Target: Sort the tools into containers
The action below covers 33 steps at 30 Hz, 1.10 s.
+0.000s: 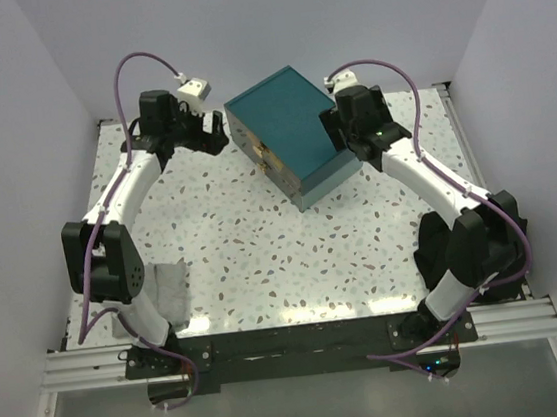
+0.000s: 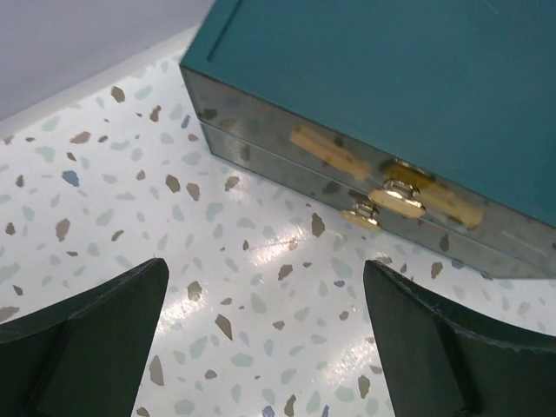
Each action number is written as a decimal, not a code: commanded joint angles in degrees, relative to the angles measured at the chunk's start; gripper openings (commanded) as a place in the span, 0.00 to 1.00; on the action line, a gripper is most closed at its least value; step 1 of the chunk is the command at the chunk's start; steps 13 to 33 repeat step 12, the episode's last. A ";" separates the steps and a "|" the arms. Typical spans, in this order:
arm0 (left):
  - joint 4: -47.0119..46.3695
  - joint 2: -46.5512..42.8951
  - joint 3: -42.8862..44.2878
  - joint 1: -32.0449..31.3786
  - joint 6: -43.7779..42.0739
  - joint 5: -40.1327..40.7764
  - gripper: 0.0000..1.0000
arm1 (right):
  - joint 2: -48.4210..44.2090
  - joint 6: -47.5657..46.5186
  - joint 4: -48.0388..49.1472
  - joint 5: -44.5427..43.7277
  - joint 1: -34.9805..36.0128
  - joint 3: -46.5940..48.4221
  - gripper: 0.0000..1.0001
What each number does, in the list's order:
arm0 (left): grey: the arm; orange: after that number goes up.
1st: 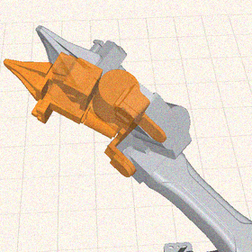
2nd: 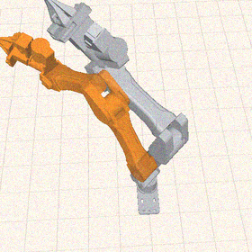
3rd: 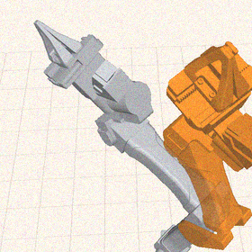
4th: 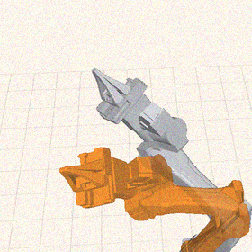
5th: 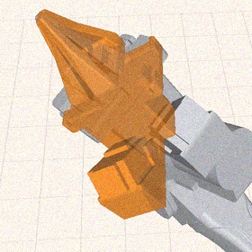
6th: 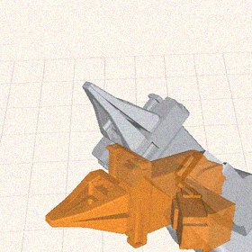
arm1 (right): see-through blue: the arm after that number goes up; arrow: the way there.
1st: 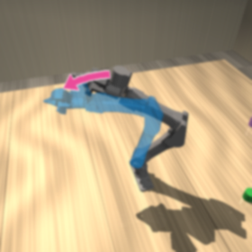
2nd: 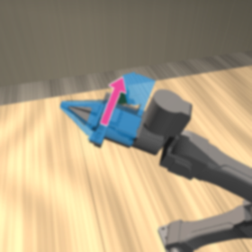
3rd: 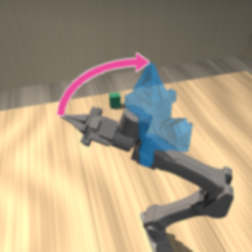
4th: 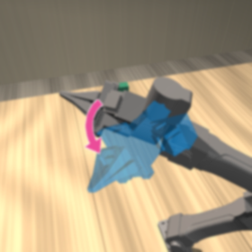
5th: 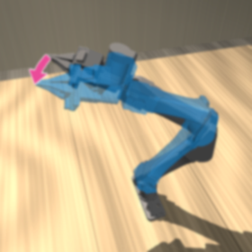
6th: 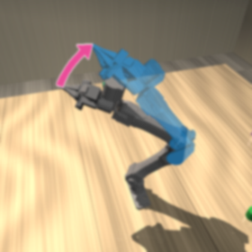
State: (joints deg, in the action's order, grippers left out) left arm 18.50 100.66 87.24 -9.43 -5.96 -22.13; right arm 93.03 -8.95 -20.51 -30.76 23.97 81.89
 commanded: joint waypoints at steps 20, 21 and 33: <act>-8.83 2.08 2.67 0.20 5.34 6.22 1.00 | -1.63 -0.89 2.49 -3.51 -0.15 -1.20 0.99; -8.83 2.08 2.67 0.20 5.34 6.22 1.00 | -1.63 -0.89 2.49 -3.51 -0.15 -1.20 0.99; -8.83 2.08 2.67 0.20 5.34 6.22 1.00 | -1.63 -0.89 2.49 -3.51 -0.15 -1.20 0.99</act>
